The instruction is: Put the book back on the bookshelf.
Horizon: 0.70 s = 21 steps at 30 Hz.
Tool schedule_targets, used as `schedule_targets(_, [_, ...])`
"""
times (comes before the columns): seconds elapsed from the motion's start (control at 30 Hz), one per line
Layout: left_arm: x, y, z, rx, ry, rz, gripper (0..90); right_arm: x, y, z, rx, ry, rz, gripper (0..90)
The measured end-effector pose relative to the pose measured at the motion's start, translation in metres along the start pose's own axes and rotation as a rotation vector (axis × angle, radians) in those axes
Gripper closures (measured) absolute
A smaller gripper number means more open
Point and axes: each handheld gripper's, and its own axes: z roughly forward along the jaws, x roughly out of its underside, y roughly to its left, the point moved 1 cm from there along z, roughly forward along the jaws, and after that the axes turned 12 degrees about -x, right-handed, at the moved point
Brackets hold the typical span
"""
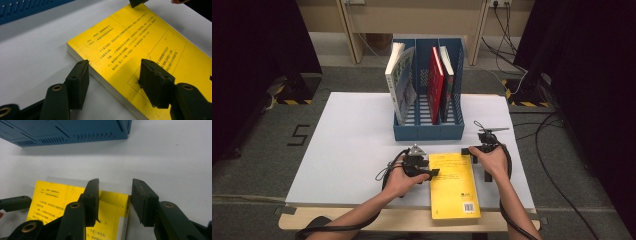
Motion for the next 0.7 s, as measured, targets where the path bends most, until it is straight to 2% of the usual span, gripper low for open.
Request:
schedule_targets(0.23, [-0.0005, 0.0007, -0.0011, -0.002, 0.006, 0.005, 40.4, -0.0016, 0.001, -0.0015, -0.013, -0.01, 0.01, 61.4])
schedule_targets(0.33, [-0.0002, 0.0001, -0.0011, -0.009, 0.001, 0.016, 40.8, 0.0001, -0.0002, 0.0016, -0.003, 0.014, 0.016, 61.0])
schedule_targets(0.37, [-0.0002, 0.0002, -0.0013, -0.01, 0.001, 0.02, 40.9, 0.0008, -0.0019, 0.0025, -0.001, 0.019, -0.003, 60.1])
schedule_targets(0.5, [0.0, -0.001, -0.002, -0.018, -0.003, 0.025, 41.1, 0.0015, -0.002, 0.0031, -0.018, 0.025, 0.0, 56.8])
schedule_targets(0.57, [0.0, -0.0014, -0.0031, -0.019, -0.001, 0.031, 42.0, 0.0028, -0.002, 0.0037, -0.02, 0.046, 0.014, 54.2])
schedule_targets(0.7, [0.0005, -0.0037, -0.0049, -0.023, -0.003, 0.045, 42.9, 0.0043, -0.0029, 0.0043, -0.034, 0.04, 0.015, 50.8])
